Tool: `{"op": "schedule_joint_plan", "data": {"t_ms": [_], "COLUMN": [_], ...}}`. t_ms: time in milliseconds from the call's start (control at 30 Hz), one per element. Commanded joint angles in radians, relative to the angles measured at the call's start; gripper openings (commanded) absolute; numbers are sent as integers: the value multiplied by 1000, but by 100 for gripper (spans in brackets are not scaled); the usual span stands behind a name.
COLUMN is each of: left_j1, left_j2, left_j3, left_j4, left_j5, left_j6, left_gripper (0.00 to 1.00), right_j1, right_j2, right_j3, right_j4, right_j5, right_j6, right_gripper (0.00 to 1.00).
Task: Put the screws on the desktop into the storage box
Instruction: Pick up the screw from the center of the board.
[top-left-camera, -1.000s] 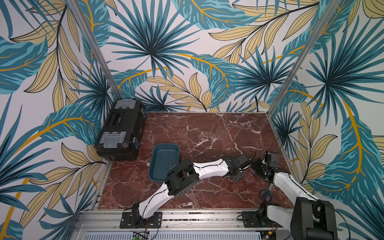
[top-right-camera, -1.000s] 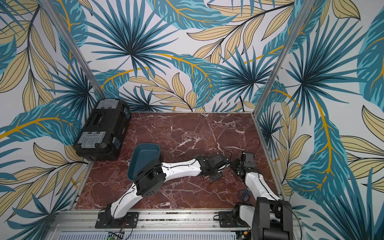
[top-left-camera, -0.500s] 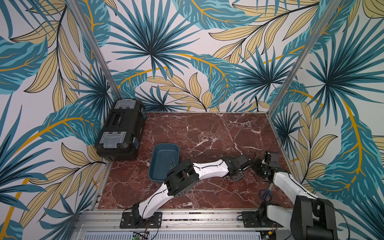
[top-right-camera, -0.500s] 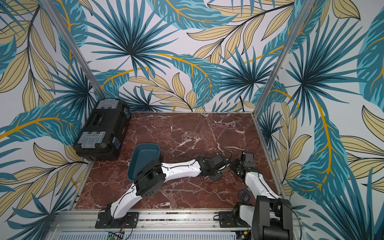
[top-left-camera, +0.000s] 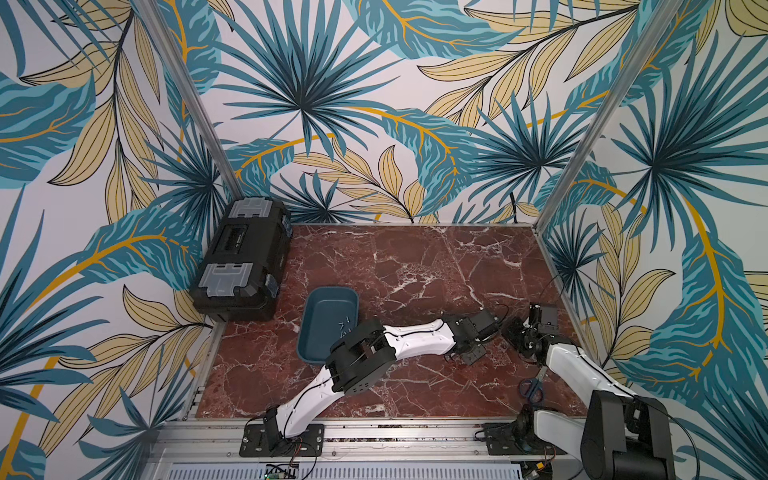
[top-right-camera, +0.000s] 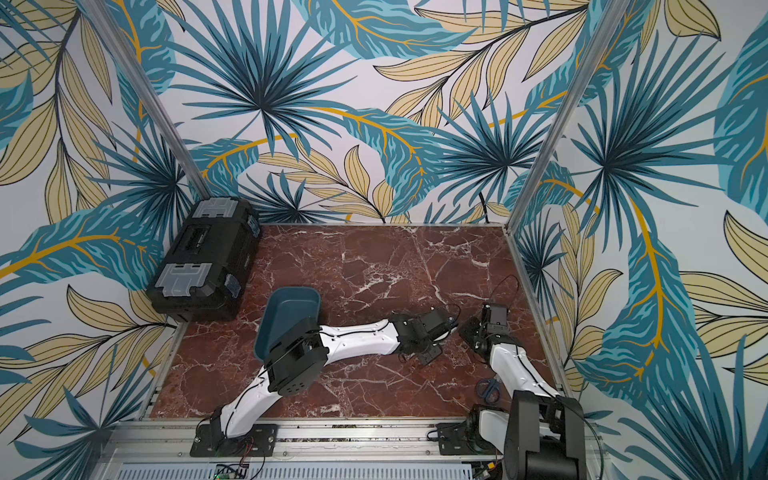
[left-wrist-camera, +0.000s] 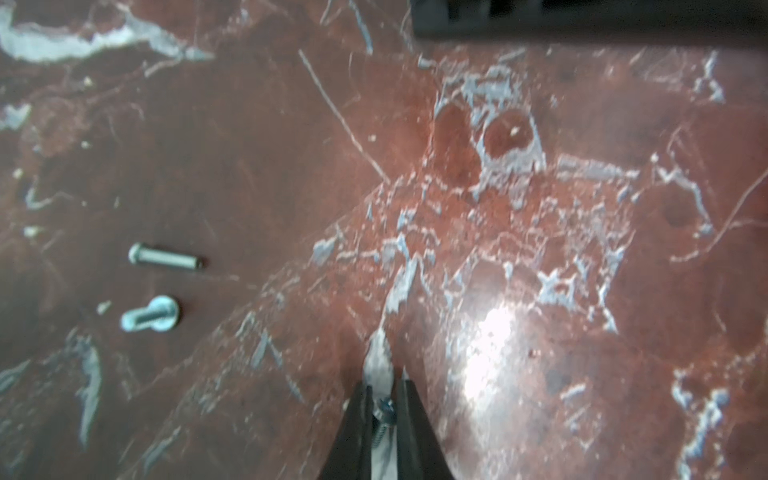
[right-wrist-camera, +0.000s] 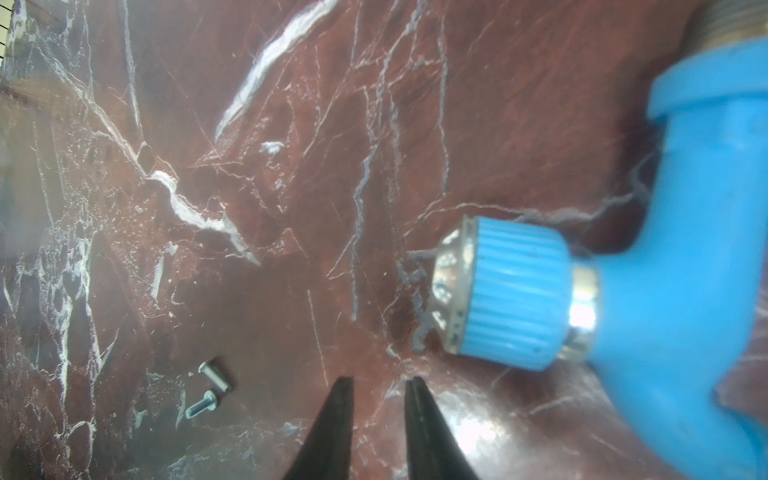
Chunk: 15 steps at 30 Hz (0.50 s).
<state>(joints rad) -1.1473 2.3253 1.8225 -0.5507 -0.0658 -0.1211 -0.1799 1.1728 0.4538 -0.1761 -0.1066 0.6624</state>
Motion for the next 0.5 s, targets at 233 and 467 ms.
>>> {"op": "schedule_joint_plan", "data": {"t_ms": [233,467], "left_j1": [77,250], "left_j2": [-371,-739], "left_j3": [-266,-599], "left_j4": [32,-18], "left_j5": [-8,-151], "left_j6": [-103,-212], "left_gripper": [0,0], "right_j1": [-6,-6], "right_j2": [4,-6], "right_j3": [-21,-26], "right_j4": [20,26], "right_j5": [-23,-35], "right_j6": [6,5], "right_gripper": [27,27]}}
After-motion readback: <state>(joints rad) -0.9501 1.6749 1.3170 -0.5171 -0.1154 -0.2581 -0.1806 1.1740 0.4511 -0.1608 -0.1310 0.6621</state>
